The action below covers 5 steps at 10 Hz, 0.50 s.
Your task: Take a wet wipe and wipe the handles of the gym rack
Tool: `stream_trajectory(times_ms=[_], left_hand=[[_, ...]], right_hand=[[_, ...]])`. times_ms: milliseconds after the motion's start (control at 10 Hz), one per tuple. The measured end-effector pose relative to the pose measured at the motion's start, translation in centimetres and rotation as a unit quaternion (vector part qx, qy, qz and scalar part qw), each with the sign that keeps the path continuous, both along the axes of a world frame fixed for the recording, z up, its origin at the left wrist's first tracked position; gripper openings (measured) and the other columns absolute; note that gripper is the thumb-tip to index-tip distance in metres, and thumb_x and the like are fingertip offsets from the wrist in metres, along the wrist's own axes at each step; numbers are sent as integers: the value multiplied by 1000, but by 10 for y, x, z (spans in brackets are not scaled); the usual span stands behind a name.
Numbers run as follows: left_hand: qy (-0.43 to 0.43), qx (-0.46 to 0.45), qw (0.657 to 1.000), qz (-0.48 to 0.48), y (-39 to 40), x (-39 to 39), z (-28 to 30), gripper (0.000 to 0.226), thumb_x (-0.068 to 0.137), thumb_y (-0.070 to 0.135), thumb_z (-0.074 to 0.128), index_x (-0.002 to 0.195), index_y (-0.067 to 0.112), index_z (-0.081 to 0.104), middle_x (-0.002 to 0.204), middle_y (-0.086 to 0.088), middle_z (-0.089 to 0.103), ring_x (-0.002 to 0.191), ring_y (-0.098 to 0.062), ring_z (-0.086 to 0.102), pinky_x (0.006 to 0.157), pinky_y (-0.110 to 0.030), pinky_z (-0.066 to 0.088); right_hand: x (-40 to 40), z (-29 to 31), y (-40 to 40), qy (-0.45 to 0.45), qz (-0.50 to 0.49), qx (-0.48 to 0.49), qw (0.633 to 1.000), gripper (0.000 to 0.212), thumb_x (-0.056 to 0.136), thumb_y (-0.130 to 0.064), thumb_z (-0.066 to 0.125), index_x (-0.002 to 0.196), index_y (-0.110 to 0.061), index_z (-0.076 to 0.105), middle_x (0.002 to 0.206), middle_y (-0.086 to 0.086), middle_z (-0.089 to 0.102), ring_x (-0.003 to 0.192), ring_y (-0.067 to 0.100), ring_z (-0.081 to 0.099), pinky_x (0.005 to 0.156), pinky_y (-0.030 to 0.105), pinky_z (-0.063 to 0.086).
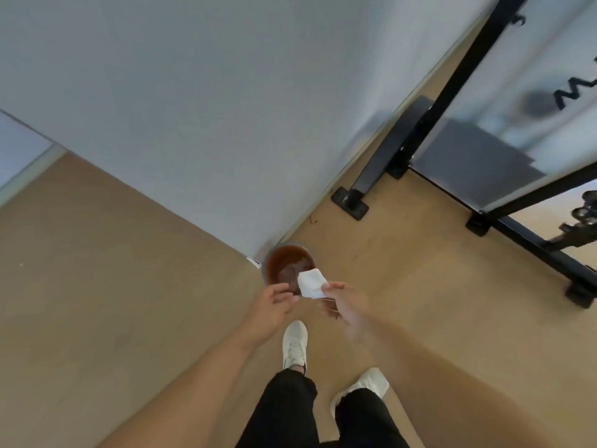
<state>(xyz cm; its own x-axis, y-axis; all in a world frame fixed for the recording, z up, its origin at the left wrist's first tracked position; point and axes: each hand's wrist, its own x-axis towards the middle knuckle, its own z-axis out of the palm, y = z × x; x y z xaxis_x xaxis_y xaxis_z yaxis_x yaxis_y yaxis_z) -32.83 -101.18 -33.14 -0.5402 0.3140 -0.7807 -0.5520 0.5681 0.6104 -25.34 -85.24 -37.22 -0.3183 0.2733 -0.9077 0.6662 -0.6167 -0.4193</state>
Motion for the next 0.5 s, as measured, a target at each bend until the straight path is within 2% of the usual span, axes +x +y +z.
stream_trajectory(times_ms=[100, 200, 300, 400, 500], left_hand=[[-13, -47, 999, -3, -20, -9, -29, 40, 93, 23, 71, 131, 17, 59, 114, 5, 69, 107, -14, 67, 90, -28, 51], [-19, -82, 996, -6, -33, -15, -51, 36, 92, 27, 71, 126, 23, 61, 121, 5, 69, 111, -15, 67, 102, -38, 51], [-22, -88, 996, -11, -43, -22, -66, 36, 92, 27, 71, 126, 25, 59, 120, 8, 67, 112, -13, 66, 104, -38, 50], [-17, -96, 995, -6, -54, -28, -74, 38, 92, 28, 71, 128, 27, 59, 121, 10, 66, 113, -12, 65, 106, -39, 49], [-12, -101, 995, 14, -61, -29, -75, 42, 92, 27, 71, 132, 25, 59, 123, 9, 67, 114, -14, 65, 107, -41, 49]], right_hand=[[-15, -48, -15, -51, -4, 8, 999, 7, 93, -2, 62, 96, -8, 63, 78, 13, 70, 57, 19, 59, 56, 30, 49], [-34, -89, -25, -80, -9, 5, 997, 11, 95, -1, 58, 104, -6, 63, 79, 13, 68, 57, 19, 60, 56, 30, 51], [-58, -123, -33, -78, -25, -16, 996, 21, 99, -3, 53, 118, -6, 60, 81, 10, 66, 60, 19, 59, 55, 28, 49], [-76, -133, -39, -82, -24, -50, 995, 30, 101, -10, 53, 131, -10, 57, 109, 7, 62, 81, 23, 66, 60, 30, 56], [-80, -129, -46, -105, -35, -49, 993, 32, 101, -8, 51, 132, -10, 57, 104, 7, 62, 81, 23, 64, 75, 37, 61]])
